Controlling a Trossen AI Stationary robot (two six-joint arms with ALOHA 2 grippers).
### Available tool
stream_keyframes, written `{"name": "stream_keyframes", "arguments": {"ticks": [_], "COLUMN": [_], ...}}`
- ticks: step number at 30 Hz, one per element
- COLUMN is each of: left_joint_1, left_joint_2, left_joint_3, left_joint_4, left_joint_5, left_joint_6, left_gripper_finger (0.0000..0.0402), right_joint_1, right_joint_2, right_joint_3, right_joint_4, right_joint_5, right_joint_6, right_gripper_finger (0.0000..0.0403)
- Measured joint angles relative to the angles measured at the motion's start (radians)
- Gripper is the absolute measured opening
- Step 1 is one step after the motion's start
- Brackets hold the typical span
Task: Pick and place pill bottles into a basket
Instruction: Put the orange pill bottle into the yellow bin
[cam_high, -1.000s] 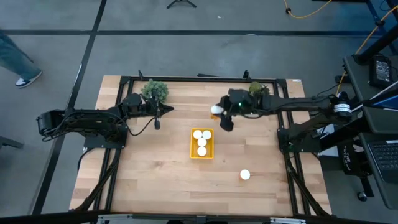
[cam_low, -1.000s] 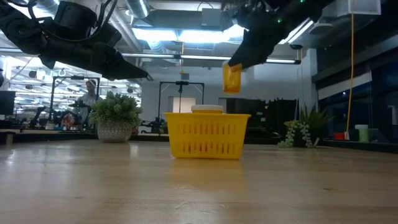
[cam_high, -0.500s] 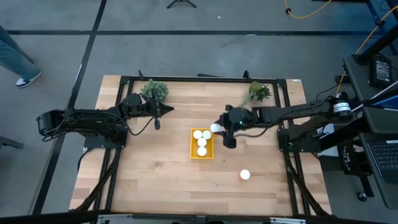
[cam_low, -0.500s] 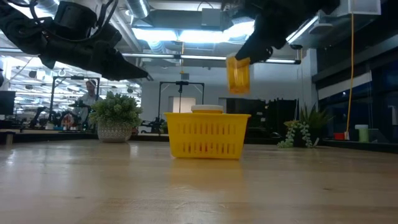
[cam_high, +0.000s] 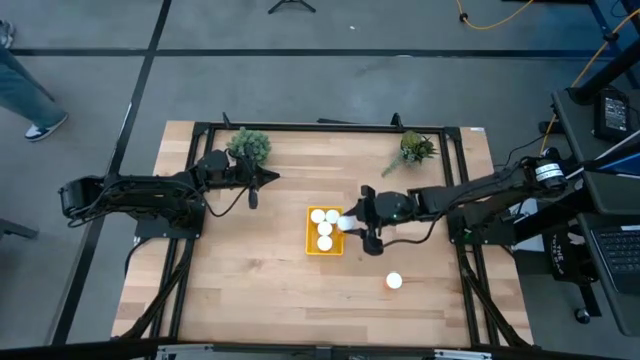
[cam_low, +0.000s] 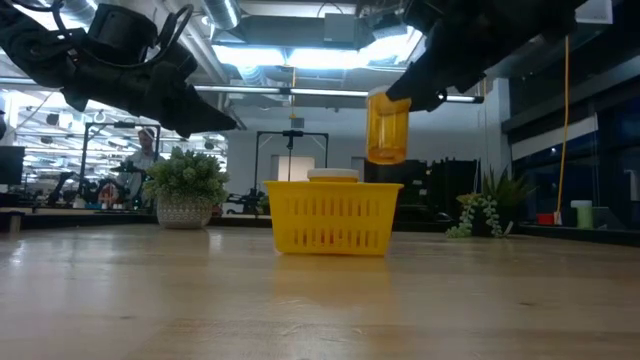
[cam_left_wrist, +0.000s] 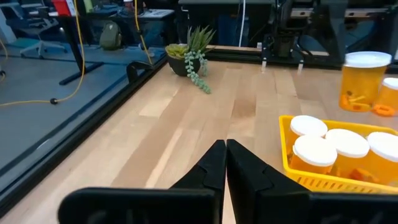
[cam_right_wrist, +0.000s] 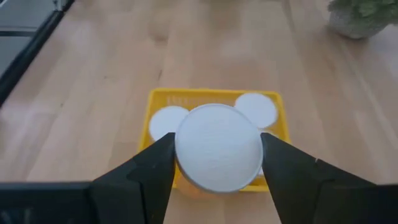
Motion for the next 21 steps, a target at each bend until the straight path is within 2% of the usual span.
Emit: {"name": "stream_keyframes", "arguments": {"ticks": [11, 21], "left_joint_1": [0.000, 0.000], "left_joint_2": [0.000, 0.000], "left_joint_3": [0.000, 0.000], "left_joint_4": [0.001, 0.002], "left_joint_5": [-0.001, -0.001], "left_joint_6": [0.002, 0.002], "left_gripper_finger": [0.0007, 0.0003], "right_joint_1": [0.021, 0.021], "right_joint_2": [0.003, 0.055], "right_joint_3": [0.000, 0.000], "right_joint_4": [0.019, 0.045], "right_joint_5": [0.004, 0.026], "right_joint_6": [0.052, 0.054], "right_gripper_finger": [0.0219, 0.0219]}}
